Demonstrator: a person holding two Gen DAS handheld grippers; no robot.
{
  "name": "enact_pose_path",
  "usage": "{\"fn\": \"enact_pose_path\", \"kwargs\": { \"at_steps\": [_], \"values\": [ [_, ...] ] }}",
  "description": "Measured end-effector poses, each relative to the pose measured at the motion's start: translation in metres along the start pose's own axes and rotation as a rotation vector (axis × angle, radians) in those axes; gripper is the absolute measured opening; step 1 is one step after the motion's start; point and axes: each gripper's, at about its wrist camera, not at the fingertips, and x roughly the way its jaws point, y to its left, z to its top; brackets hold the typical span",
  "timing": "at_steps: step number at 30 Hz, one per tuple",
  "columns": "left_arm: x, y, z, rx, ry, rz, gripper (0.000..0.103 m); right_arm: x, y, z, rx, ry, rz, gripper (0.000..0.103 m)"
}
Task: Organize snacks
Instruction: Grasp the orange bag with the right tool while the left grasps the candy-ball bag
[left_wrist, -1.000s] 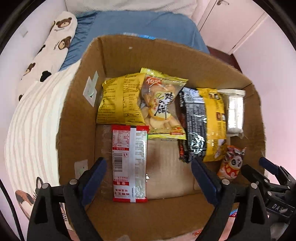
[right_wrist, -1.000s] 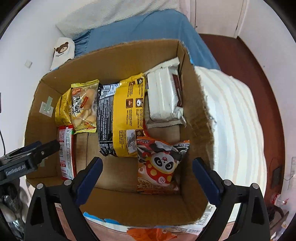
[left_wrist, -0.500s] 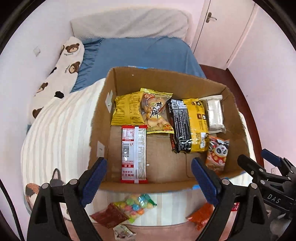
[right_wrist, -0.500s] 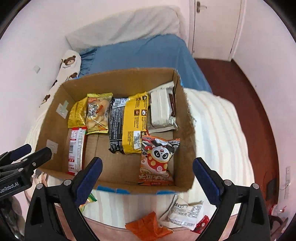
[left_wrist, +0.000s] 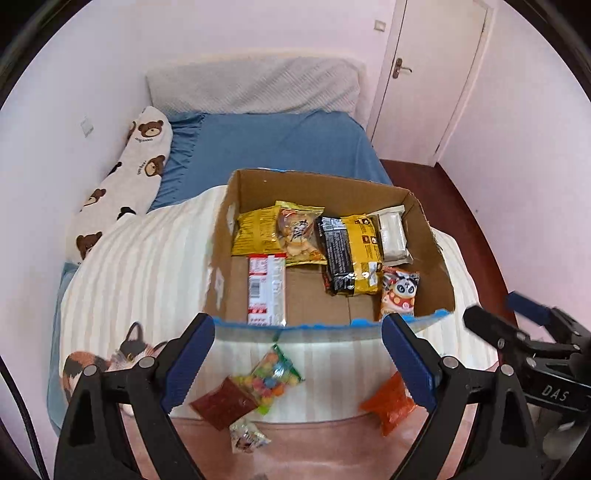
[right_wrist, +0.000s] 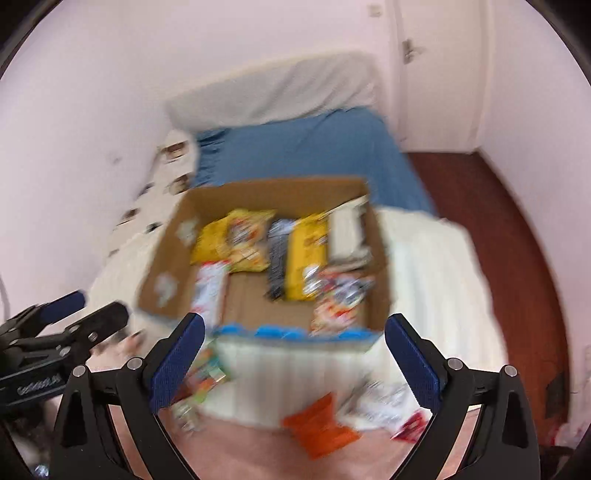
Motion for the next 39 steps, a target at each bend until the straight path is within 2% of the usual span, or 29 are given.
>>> {"fn": "enact_pose_path", "kwargs": {
  "at_steps": [2,4,7,10,12,13,17,22,25,26,28,29,31,33,37,39],
  "values": [
    [-0.006,0.01,-0.016,-0.008,-0.009,0.041,0.093,0.004,0.002,-0.015,-0.013,0.048,0.054,0.1],
    [-0.004,0.021,-0.031,-0.006,0.001,0.087,0.093,0.012,0.002,-0.031,-0.032,0.082,0.044,0.1],
    [0.019,0.034,-0.055,0.017,0.068,0.155,0.093,0.04,-0.005,-0.061,-0.034,0.18,0.04,0.1],
    [0.059,0.038,-0.073,0.078,0.164,0.184,0.093,0.069,-0.011,-0.085,-0.06,0.271,0.036,0.098],
    [0.085,0.035,-0.083,0.134,0.218,0.184,0.093,0.089,-0.013,-0.101,-0.111,0.32,0.018,0.082],
    [0.097,0.031,-0.086,0.176,0.227,0.186,0.093,0.097,-0.014,-0.107,-0.141,0.343,0.006,0.08],
    [0.138,0.009,-0.095,0.364,0.29,0.164,0.093,0.119,-0.017,-0.129,-0.25,0.408,-0.033,0.081],
    [0.181,-0.015,-0.102,0.554,0.362,0.141,0.092,0.14,-0.019,-0.145,-0.328,0.479,-0.011,0.083],
    [0.195,-0.025,-0.106,0.637,0.352,0.151,0.064,0.161,-0.021,-0.153,-0.334,0.502,0.011,0.083],
    [0.198,-0.025,-0.106,0.63,0.364,0.13,0.057,0.167,-0.022,-0.155,-0.337,0.507,-0.002,0.081],
    [0.202,-0.022,-0.104,0.578,0.39,0.09,0.054,0.177,-0.027,-0.156,-0.305,0.519,-0.008,0.065],
    [0.204,-0.02,-0.103,0.549,0.397,0.084,0.054,0.181,-0.029,-0.157,-0.276,0.529,-0.007,0.062],
    [0.204,-0.012,-0.099,0.471,0.401,0.07,0.054,0.182,-0.035,-0.158,-0.205,0.534,-0.002,0.062],
    [0.204,0.0,-0.097,0.334,0.429,0.037,0.054,0.182,-0.041,-0.161,-0.124,0.561,0.012,0.062],
    [0.204,0.03,-0.105,0.018,0.536,-0.092,0.054,0.185,-0.054,-0.171,0.049,0.649,0.095,0.062],
    [0.206,0.039,-0.111,-0.058,0.572,-0.143,0.054,0.185,-0.056,-0.173,0.078,0.652,0.104,0.065]
  ]
}}
